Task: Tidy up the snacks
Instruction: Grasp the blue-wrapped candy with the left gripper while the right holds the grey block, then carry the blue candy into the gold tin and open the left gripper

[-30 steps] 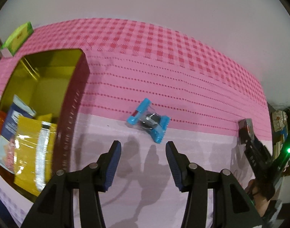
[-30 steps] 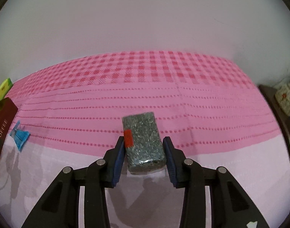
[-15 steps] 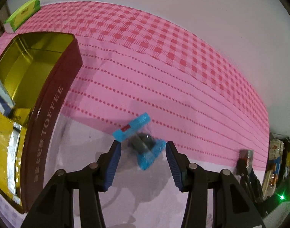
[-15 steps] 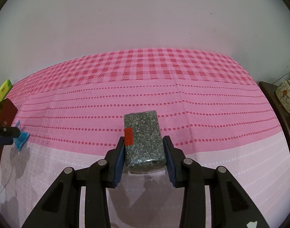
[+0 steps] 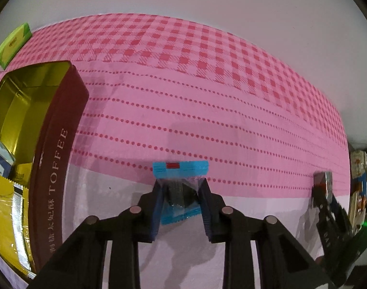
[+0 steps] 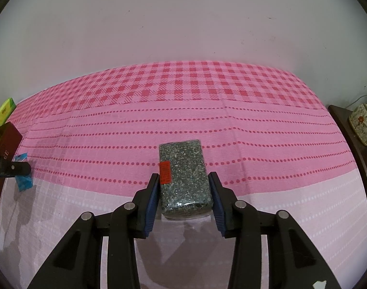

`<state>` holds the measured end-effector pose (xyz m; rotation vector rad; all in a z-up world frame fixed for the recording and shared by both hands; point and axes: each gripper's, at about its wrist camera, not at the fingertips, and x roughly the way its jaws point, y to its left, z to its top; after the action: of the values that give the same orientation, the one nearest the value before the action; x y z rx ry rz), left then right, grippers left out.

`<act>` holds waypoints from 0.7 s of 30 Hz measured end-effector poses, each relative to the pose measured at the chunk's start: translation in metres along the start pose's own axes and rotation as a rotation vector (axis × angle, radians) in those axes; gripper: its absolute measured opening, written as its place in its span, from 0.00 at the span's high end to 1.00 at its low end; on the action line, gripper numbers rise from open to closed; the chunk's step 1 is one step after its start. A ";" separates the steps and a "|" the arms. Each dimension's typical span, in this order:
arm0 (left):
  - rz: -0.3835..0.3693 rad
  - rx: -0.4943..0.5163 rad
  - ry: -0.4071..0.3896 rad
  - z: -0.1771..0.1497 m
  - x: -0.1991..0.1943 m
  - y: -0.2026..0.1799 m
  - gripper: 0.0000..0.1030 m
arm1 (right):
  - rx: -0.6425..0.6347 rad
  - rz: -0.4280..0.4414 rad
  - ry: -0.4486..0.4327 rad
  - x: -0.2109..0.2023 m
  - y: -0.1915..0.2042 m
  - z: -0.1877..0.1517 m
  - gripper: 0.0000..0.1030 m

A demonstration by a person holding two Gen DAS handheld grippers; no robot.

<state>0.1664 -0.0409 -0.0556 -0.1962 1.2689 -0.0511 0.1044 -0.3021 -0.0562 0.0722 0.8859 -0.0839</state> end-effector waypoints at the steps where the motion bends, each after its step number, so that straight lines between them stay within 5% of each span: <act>1: 0.004 0.013 -0.001 -0.001 0.000 -0.002 0.73 | -0.001 -0.001 0.000 0.000 0.000 0.000 0.62; 21: 0.138 0.282 -0.183 -0.024 -0.083 0.003 0.73 | -0.013 -0.011 0.002 0.001 0.001 0.001 0.62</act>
<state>0.1183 -0.0284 0.0154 0.1277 1.0762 -0.0906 0.1054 -0.3007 -0.0563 0.0553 0.8888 -0.0881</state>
